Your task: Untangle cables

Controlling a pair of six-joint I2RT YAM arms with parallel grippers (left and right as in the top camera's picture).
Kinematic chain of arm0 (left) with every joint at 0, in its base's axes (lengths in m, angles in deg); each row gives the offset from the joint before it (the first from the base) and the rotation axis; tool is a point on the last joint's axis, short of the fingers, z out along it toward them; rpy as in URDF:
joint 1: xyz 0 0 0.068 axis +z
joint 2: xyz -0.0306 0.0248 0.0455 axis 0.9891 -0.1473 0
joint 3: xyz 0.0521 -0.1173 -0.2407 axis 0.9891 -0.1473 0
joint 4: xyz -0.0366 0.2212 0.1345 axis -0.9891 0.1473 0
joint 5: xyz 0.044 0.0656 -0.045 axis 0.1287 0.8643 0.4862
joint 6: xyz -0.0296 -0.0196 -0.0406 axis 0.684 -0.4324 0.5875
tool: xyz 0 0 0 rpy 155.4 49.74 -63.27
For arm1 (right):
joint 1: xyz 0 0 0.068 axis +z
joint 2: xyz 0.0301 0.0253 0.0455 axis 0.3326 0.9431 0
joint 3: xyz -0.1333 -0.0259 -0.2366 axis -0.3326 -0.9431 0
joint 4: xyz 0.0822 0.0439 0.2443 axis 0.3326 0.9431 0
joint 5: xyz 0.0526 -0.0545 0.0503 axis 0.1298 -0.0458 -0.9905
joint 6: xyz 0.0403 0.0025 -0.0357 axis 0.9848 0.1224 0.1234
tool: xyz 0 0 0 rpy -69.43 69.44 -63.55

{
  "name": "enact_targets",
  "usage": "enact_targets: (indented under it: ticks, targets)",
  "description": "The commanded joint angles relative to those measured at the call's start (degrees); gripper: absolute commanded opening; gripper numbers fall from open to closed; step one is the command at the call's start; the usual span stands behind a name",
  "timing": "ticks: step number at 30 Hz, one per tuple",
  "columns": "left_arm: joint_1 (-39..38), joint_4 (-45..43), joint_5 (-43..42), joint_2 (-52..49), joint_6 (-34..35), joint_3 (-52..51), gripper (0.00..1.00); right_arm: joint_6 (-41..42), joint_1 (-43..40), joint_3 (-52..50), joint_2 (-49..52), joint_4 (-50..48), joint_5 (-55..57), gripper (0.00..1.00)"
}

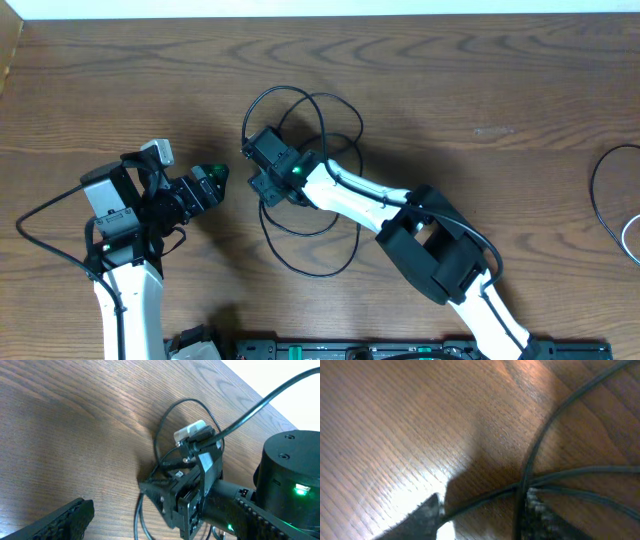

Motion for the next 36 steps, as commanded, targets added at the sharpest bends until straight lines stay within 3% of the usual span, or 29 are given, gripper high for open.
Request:
enact_targets:
  ticks: [1, 8, 20, 36]
  targets:
    - [0.28, 0.09, 0.55, 0.31, -0.37, -0.2, 0.9, 1.99, 0.33, -5.35, 9.4, 5.42, -1.88, 0.31]
    - [0.28, 0.2, 0.52, 0.33, -0.37, -0.2, 0.9, 2.01, -0.22, -5.35, 9.4, 8.09, 1.36, 0.01]
    - [0.28, 0.15, 0.52, 0.33, -0.39, -0.2, 0.9, 2.84, -8.44, 0.94, 8.94, 17.77, 3.3, 0.01]
    - [0.28, 0.15, -1.92, 0.33, -0.35, -0.2, 0.9, -5.95, -26.05, 20.76, -2.91, 35.47, 7.98, 0.01]
